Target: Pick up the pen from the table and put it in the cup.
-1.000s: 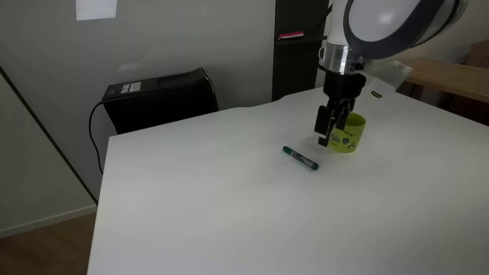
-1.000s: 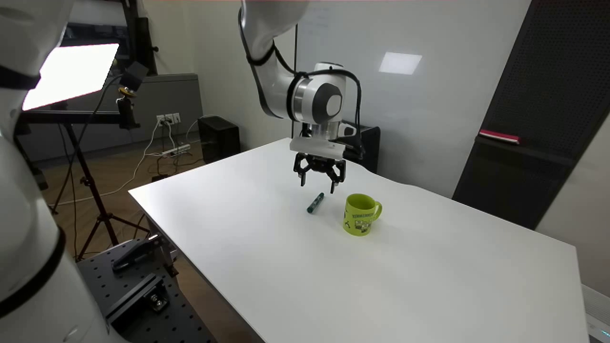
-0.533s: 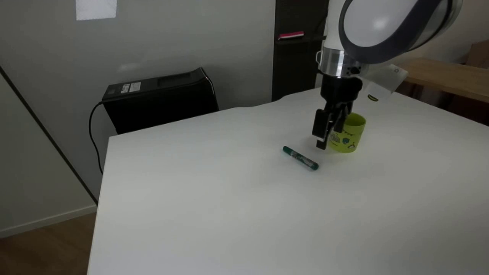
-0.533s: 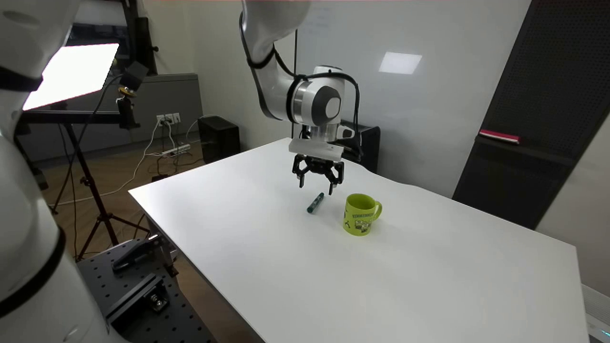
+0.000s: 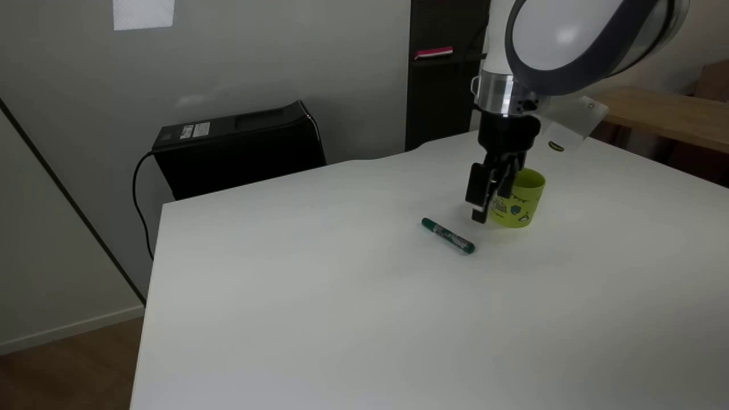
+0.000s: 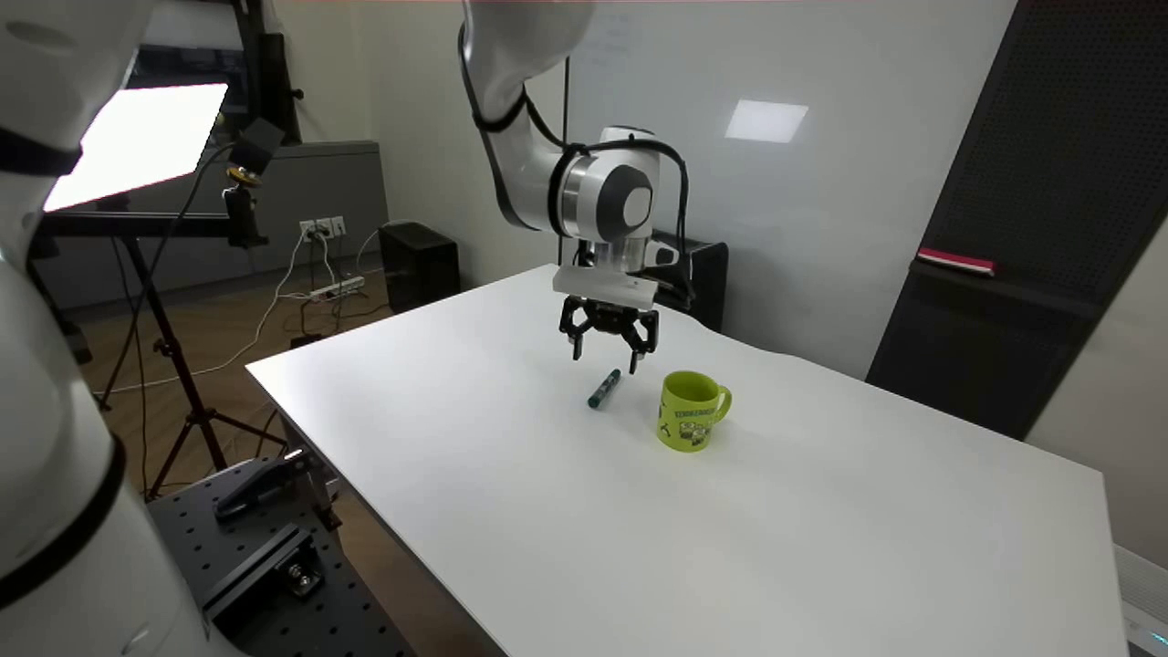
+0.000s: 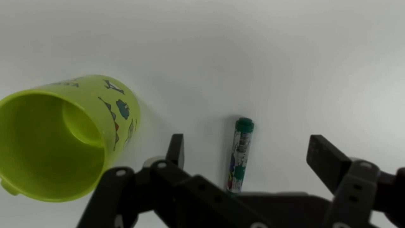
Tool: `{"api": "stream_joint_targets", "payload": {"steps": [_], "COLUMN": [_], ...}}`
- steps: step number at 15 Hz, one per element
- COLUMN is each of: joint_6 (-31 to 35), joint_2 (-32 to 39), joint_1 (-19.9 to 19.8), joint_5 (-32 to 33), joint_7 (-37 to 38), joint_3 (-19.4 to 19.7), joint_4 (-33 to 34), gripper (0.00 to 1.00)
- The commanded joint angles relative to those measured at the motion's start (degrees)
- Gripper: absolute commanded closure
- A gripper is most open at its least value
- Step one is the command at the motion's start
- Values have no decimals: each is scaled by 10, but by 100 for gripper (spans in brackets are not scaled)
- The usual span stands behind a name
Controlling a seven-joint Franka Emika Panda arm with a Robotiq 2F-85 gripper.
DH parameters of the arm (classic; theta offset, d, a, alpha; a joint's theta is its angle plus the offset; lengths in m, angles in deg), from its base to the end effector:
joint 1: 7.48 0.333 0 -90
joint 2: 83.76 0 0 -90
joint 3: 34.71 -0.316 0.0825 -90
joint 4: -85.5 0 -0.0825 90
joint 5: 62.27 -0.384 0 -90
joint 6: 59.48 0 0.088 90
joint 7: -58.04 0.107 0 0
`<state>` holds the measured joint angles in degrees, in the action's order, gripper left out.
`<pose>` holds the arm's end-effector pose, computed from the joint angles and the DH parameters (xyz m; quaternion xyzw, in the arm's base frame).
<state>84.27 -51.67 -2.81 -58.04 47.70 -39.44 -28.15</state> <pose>0.5985 0.0989 0.1771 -0.9806 -0.1952 0.0159 0.0008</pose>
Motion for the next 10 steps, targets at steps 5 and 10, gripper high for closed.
{"api": "stream_joint_targets", "payload": {"steps": [5,10], "joint_6": [11,75], "joint_2": [43,84], "joint_1": [-10,9], "joint_5": [-8,20], "joint_7": [-8,10], "joint_3": [-10,7], "joint_4": [23,27], "gripper": [0,0]}}
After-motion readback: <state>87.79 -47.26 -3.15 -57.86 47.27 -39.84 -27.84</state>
